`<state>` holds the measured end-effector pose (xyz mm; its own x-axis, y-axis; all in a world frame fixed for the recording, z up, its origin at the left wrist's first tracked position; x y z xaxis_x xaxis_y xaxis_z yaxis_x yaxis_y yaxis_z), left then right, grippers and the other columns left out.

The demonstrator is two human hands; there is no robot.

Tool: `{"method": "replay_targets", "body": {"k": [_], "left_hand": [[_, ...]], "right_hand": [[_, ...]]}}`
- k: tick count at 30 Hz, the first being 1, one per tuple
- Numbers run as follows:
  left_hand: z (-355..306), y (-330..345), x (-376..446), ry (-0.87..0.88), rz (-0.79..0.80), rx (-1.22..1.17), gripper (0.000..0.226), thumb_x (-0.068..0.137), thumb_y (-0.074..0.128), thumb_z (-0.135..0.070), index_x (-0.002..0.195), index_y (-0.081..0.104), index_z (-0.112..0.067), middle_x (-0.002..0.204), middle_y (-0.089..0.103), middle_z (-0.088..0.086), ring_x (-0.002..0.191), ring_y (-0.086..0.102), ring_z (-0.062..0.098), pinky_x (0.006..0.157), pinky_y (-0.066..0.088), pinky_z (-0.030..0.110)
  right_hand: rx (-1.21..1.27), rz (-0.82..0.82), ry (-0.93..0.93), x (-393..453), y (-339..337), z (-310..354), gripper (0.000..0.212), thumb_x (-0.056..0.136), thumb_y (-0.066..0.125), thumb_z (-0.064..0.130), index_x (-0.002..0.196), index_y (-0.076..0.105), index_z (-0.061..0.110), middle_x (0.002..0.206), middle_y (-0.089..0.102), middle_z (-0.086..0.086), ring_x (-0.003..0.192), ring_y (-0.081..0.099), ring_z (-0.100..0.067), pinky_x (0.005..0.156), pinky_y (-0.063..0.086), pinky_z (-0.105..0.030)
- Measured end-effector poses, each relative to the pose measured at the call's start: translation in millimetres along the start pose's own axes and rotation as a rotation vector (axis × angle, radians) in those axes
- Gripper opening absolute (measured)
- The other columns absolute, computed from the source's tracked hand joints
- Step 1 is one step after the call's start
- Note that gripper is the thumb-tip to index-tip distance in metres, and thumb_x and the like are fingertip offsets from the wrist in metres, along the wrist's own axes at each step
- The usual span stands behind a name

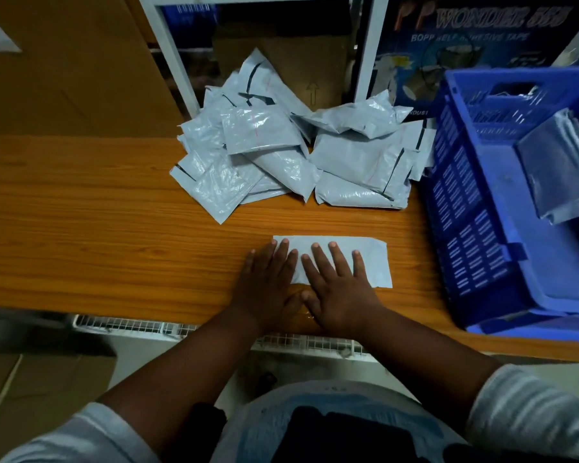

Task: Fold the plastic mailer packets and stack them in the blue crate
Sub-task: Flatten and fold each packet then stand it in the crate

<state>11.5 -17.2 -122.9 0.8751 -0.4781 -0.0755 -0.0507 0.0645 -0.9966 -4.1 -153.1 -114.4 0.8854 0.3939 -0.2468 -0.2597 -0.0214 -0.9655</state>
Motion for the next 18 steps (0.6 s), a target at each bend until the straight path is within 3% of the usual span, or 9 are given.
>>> {"method": "replay_targets", "body": {"k": [5,8,11,14,16,18], "left_hand": [[-21.6,-21.2,13.1,0.027,0.014,0.059,0.086,0.102,0.027,-0.063,0.168,0.025,-0.007,0.176,0.012,0.024,0.164,0.009,0.044,0.126,0.014,0.069],[-34.9,-20.2,19.2,0.081,0.058,-0.02,0.086,0.1,0.023,-0.058,0.171,0.015,-0.01,0.179,0.005,0.016,0.166,0.005,0.034,0.127,0.021,0.064],[-30.9,-3.5,22.0,0.078,0.143,-0.039,0.088,0.102,0.02,-0.064,0.17,0.018,-0.008,0.179,0.009,0.015,0.166,0.007,0.033,0.126,0.024,0.064],[-32.0,-1.7,19.7,0.078,0.164,0.001,0.092,0.101,0.02,-0.068,0.17,0.015,-0.009,0.179,0.005,0.017,0.166,0.004,0.035,0.127,0.02,0.066],[-38.8,-4.9,18.3,0.079,0.215,0.062,0.098,0.094,0.013,-0.069,0.17,0.005,-0.009,0.178,-0.005,0.019,0.165,-0.006,0.037,0.126,0.01,0.069],[-47.2,-16.2,24.7,0.069,0.23,0.146,0.106,0.086,0.002,-0.073,0.169,0.0,-0.006,0.176,-0.011,0.023,0.163,-0.013,0.042,0.125,-0.002,0.071]], "right_hand": [[0.137,0.089,-0.045,7.7,-0.5,-11.1,0.084,0.096,0.003,0.073,0.169,-0.014,0.035,0.176,-0.023,0.003,0.16,-0.028,-0.03,0.127,-0.012,-0.065],[0.351,0.157,-0.092,8.5,-12.7,-17.3,0.079,0.108,0.036,0.06,0.17,-0.007,0.038,0.178,-0.013,0.007,0.162,-0.022,-0.024,0.128,-0.011,-0.061],[0.4,0.055,-0.164,0.8,-29.3,-23.7,0.079,0.107,0.051,0.044,0.172,0.009,0.03,0.18,0.001,-0.003,0.165,-0.011,-0.029,0.132,-0.001,-0.057],[0.09,-0.12,-0.194,-14.3,-26.0,-33.9,0.074,0.106,0.036,0.055,0.171,0.016,0.028,0.179,0.006,-0.008,0.165,-0.006,-0.035,0.132,0.006,-0.06],[-0.022,-0.101,-0.116,-23.8,-13.6,-42.7,0.076,0.106,0.021,0.068,0.172,0.005,0.032,0.179,-0.004,-0.007,0.164,-0.012,-0.037,0.13,0.003,-0.062],[-0.006,-0.075,-0.08,-23.1,-7.2,-47.6,0.077,0.106,0.016,0.072,0.171,-0.004,0.035,0.178,-0.013,-0.005,0.163,-0.017,-0.036,0.131,-0.004,-0.06]]}}
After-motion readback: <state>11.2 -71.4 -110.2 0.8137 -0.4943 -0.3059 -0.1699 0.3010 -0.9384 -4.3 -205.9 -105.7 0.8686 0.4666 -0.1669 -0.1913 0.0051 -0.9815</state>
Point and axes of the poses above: each hand's wrist, its own x-axis towards the middle knuckle, its own y-axis out of the palm, z = x × y, the point moved 10 cm from there along x, towards the middle knuckle
